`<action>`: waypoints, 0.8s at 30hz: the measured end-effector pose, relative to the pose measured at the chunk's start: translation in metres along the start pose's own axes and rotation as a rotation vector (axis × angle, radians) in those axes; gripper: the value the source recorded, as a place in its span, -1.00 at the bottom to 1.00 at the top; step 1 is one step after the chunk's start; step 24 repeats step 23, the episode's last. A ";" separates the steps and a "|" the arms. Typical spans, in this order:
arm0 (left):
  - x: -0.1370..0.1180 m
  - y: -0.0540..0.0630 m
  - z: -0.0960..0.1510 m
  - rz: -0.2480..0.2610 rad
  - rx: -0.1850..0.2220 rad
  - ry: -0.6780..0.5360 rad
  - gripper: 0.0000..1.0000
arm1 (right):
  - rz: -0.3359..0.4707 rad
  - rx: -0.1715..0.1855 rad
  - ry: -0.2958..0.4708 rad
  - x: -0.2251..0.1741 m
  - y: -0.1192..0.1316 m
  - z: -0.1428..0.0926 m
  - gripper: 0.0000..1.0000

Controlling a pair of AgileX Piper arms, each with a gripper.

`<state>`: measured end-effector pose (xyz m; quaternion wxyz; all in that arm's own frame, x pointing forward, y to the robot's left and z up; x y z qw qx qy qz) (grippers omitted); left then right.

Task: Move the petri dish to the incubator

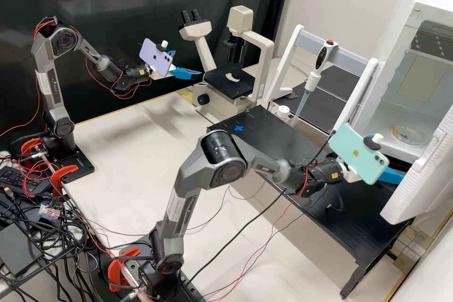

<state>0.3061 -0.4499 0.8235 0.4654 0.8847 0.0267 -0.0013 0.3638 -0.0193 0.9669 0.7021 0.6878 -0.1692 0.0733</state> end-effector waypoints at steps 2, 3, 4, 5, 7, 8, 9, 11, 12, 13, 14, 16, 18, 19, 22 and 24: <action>0.000 0.000 0.000 0.000 0.000 0.000 1.00 | 0.019 0.000 0.064 -0.022 0.003 -0.008 1.00; 0.000 0.000 0.000 0.000 0.000 0.000 1.00 | 0.037 0.001 0.109 -0.035 0.006 -0.015 1.00; 0.000 0.000 0.000 0.000 0.000 0.000 1.00 | 0.037 0.007 0.127 -0.045 0.004 -0.017 1.00; 0.000 0.000 0.000 0.000 0.000 0.000 1.00 | 0.045 0.016 0.159 -0.055 0.004 -0.022 1.00; 0.000 0.000 0.000 0.000 0.000 0.000 1.00 | 0.046 0.023 0.215 -0.074 0.003 -0.032 1.00; 0.000 0.000 0.000 0.000 0.000 0.000 1.00 | 0.040 0.027 0.251 -0.087 0.000 -0.038 1.00; 0.000 0.000 0.000 0.000 0.000 0.000 1.00 | 0.033 0.029 0.270 -0.096 -0.002 -0.042 1.00; 0.000 0.000 0.000 0.000 0.000 0.000 1.00 | 0.010 0.035 0.318 -0.118 -0.009 -0.050 1.00; 0.000 0.000 0.000 0.000 0.000 0.000 1.00 | -0.005 0.044 0.342 -0.131 -0.013 -0.054 1.00; 0.000 0.000 0.000 0.000 0.000 0.000 1.00 | -0.014 0.049 0.354 -0.137 -0.016 -0.056 1.00; 0.000 0.000 0.000 0.000 0.000 0.000 1.00 | -0.034 0.058 0.373 -0.149 -0.021 -0.059 1.00; 0.000 0.000 0.000 0.000 0.000 0.000 1.00 | -0.052 0.074 0.413 -0.171 -0.032 -0.068 1.00; 0.000 0.000 0.000 0.000 0.000 0.000 1.00 | -0.062 0.084 0.430 -0.187 -0.040 -0.073 1.00; 0.000 0.000 0.000 0.000 0.000 0.000 1.00 | -0.081 0.079 0.440 -0.196 -0.045 -0.074 1.00; 0.000 0.000 0.000 0.000 0.000 0.000 1.00 | -0.146 0.099 0.481 -0.216 -0.057 -0.078 1.00; 0.000 0.000 0.000 0.000 0.000 0.000 1.00 | -0.164 0.103 0.490 -0.221 -0.060 -0.078 1.00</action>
